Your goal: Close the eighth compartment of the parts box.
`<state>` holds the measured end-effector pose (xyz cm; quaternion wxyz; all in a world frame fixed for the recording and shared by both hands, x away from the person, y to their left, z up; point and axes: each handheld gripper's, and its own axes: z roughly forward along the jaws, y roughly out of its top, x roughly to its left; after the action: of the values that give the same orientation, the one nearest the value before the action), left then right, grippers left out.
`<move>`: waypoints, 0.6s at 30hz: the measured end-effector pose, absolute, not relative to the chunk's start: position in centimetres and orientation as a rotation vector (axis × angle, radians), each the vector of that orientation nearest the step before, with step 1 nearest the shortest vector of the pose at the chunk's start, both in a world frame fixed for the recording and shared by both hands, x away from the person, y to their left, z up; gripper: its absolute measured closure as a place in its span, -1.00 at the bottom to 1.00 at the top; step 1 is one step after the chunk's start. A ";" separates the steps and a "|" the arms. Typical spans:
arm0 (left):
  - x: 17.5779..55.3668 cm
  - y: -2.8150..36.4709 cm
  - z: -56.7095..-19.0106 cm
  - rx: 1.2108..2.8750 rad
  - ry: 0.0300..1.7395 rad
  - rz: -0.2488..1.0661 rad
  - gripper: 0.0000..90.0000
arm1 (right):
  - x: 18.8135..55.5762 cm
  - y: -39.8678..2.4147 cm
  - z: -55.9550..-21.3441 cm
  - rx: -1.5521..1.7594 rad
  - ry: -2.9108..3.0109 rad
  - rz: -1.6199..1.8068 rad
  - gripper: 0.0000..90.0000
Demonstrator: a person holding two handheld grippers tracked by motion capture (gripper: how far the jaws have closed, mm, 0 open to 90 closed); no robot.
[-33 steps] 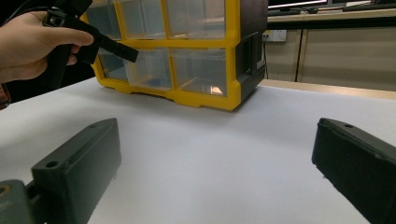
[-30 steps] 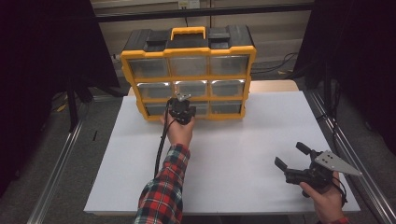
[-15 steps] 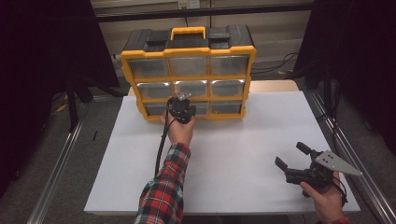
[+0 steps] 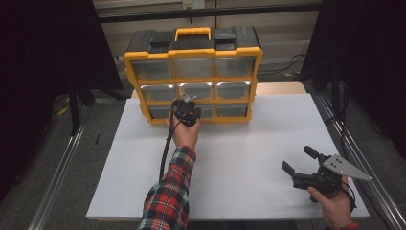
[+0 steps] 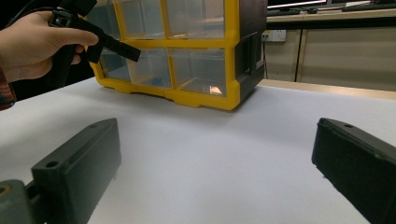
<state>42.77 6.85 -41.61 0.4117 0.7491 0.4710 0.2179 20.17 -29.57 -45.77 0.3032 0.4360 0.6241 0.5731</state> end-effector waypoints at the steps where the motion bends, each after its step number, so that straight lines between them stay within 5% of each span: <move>1: 42.8 6.8 -41.6 1.884 1.184 0.550 1.00 | 20.2 -29.6 -45.8 1.156 1.652 1.517 -0.99; 18: 43.0 6.8 -41.7 1.880 1.189 0.567 1.00 | 20.2 -29.6 -45.8 1.155 1.657 1.514 -0.99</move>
<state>42.95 6.82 -41.74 0.4104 0.7468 0.4724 0.2253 20.18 -29.64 -45.76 0.3036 0.4359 0.6255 0.5715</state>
